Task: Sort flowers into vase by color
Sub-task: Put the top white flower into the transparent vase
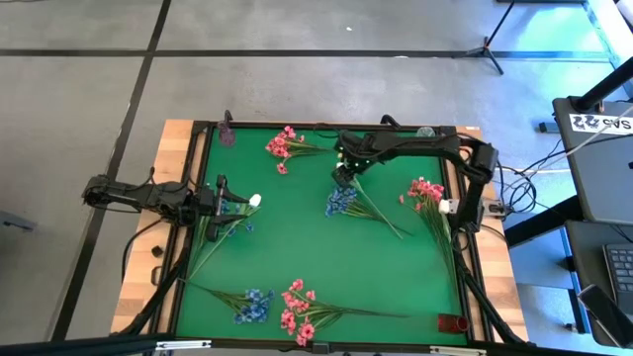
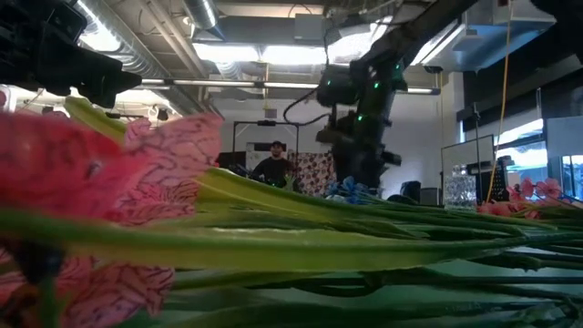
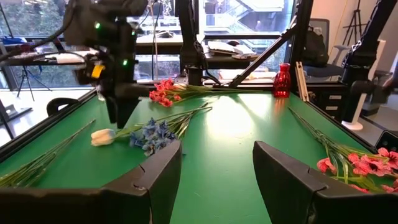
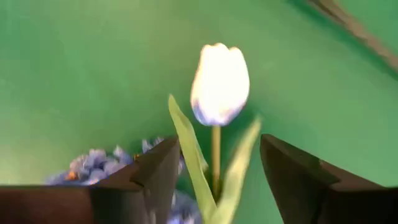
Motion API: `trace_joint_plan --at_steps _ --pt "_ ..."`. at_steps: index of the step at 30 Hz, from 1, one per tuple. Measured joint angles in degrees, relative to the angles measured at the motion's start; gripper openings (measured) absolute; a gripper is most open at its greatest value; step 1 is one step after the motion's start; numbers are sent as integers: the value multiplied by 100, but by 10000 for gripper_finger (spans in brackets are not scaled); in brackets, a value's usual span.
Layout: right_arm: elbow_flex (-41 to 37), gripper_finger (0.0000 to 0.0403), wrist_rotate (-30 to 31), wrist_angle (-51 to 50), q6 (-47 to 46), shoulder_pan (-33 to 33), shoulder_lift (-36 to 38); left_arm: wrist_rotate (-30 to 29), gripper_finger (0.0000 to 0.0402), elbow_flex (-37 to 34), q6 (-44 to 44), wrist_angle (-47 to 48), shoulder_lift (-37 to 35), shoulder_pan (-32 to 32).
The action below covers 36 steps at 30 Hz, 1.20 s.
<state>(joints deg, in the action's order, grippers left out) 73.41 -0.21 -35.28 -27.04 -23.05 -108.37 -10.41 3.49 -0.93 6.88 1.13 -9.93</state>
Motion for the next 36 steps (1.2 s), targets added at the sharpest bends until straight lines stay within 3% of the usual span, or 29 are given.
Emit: trace_joint_plan --at_steps 7,14,17,21,27,30,36 --pt "12 135 208 109 48 6 -459 0 194 0 -1 -1 0 0" --pt "8 14 245 82 55 11 -275 0 194 0 0 -1 0 0" --pt "10 21 323 6 52 15 270 -1 194 0 -1 -2 0 0" --pt "9 11 1077 -178 242 17 1313 0 194 0 -1 0 0 0" --pt "11 17 3436 155 1340 15 3052 0 194 0 0 -1 -2 0" --pt "-37 9 4202 732 2082 -90 3652 -1 194 0 -2 -1 0 0" --pt "-631 11 4015 2504 3195 -1049 4292 0 194 0 -2 -1 -1 0"
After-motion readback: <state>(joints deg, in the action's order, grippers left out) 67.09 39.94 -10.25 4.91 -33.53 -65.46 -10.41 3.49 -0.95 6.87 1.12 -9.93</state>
